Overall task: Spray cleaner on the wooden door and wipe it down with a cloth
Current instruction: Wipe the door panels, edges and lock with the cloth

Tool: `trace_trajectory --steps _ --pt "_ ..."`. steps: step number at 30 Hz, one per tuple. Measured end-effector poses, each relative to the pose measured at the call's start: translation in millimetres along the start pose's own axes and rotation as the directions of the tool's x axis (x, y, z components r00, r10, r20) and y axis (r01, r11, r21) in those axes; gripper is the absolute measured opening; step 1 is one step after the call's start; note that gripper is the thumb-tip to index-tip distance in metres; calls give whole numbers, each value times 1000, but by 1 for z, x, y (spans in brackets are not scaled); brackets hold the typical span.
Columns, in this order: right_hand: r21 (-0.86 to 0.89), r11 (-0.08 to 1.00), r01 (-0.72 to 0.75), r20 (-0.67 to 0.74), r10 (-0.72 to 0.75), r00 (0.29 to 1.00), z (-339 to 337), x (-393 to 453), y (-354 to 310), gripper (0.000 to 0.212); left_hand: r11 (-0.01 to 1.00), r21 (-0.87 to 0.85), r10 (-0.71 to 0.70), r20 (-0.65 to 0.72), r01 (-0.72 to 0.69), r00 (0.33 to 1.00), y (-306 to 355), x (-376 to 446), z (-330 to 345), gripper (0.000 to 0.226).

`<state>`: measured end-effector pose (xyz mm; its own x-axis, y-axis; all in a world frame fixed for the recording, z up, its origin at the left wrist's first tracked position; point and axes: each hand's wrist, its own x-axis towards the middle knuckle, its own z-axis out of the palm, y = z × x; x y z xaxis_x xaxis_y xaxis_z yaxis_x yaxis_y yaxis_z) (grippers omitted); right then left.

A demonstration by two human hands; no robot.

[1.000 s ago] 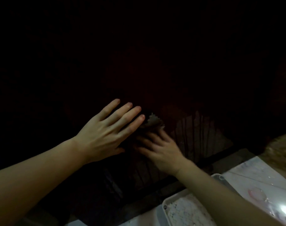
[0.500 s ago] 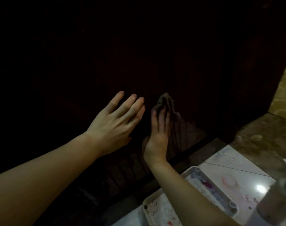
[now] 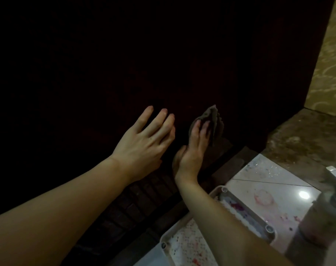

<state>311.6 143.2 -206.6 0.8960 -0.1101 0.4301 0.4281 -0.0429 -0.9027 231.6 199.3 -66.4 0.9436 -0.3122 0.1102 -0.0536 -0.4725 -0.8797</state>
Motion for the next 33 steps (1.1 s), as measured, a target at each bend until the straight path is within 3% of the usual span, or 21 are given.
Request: trace_trajectory --steps 2,5,9,11,13,16,18,20,23,25,27,29,31,33 --pt "-14 982 -186 -42 186 982 -5 -5 27 75 1000 -3 8 8 -8 1000 2 1 1 89" --pt "-7 873 -488 11 488 873 -22 -5 59 74 1000 4 14 23 -14 1000 2 1 -1 89" --pt "25 821 -571 29 570 821 -26 0 52 73 999 36 9 36 -11 999 2 -3 -1 91" --pt "28 899 -438 31 437 899 -20 -9 24 76 999 36 -15 26 14 1000 2 -8 0 92" --pt "33 983 -182 50 180 982 -9 -21 -10 81 999 17 -38 7 38 999 -1 -15 0 91" --pt "61 991 119 81 -124 989 10 -40 -35 75 997 -50 -67 -52 64 996 -5 -25 -1 79" --pt "1 992 127 99 -126 987 11 -57 -20 79 993 -72 -98 -58 93 994 -4 -31 0 80" --pt "-54 998 -41 172 50 984 2 -76 3 90 987 -91 -137 -46 132 990 2 -40 0 82" --pt "-108 939 -327 213 343 915 -11 -91 17 83 976 -122 -185 -29 180 982 8 -65 1 78" --pt "-87 922 -378 188 388 902 -7 -95 5 80 963 -156 -226 -29 219 974 7 -86 2 78" --pt "-48 966 -256 199 260 945 3 -106 -23 86 944 -184 -283 -27 274 959 5 -107 3 81" --pt "33 999 -16 250 7 968 13 -123 -53 94 919 -207 -350 -35 336 936 5 -125 3 81" --pt "99 973 211 307 -231 923 22 -140 -69 88 881 -238 -429 -43 408 902 7 -142 3 79" --pt "36 961 273 312 -270 911 27 -153 -56 77 836 -252 -510 -31 487 859 12 -156 4 80"
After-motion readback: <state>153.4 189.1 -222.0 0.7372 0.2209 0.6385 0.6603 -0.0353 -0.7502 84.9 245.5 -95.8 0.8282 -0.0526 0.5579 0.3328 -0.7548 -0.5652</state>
